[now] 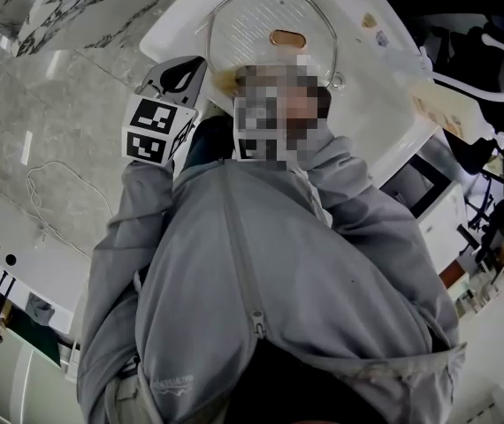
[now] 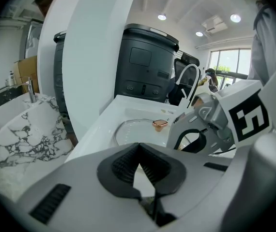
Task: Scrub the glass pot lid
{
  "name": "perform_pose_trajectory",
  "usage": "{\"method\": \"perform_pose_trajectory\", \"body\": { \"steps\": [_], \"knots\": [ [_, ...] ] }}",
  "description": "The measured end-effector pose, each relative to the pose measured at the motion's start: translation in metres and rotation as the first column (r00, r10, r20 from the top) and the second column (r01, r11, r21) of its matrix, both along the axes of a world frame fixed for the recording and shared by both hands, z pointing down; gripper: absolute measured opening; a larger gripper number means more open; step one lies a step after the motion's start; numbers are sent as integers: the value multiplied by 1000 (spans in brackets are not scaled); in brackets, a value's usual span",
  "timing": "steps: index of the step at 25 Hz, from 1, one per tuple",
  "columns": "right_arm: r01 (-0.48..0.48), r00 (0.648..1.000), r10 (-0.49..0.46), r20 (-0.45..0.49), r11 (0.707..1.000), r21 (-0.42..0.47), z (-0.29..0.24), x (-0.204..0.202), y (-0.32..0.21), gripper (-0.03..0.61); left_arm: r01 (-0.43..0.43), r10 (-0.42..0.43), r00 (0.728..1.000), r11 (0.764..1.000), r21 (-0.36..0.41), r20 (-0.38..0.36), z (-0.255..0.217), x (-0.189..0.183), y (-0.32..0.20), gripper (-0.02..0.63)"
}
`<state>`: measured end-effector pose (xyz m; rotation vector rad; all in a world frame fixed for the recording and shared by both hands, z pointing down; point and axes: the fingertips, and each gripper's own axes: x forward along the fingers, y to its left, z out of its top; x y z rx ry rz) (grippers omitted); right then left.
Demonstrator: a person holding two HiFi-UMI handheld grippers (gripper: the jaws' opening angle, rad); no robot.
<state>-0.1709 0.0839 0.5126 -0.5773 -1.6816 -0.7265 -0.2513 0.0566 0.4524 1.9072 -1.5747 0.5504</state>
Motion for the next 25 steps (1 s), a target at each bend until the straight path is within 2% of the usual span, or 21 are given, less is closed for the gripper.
{"method": "perform_pose_trajectory", "body": {
  "steps": [5,9,13,15,18,21,25],
  "knots": [
    [-49,998,47,-31,997,-67,-1,21,9,46,-30,30,999,999,-14,17,3,13,1,6],
    [-99,993,86,-82,982,-162,-4,42,16,46,-64,65,997,998,-25,38,6,25,-6,6],
    [-180,980,145,-134,934,-307,-15,61,18,46,-87,88,995,996,-33,49,8,34,-17,6],
    [-231,971,195,-135,908,-350,-25,68,8,46,-100,102,993,994,-39,58,8,38,-24,6],
    [-307,951,293,-95,881,-360,-47,73,-25,46,-114,118,990,992,-60,72,12,41,-31,6],
    [-381,915,403,-12,855,-353,-70,67,-71,46,-130,137,986,988,-84,92,18,43,-36,6],
    [-458,855,505,120,843,-283,-79,47,-147,46,-123,134,987,986,-111,93,26,38,-39,8]
  ]
}}
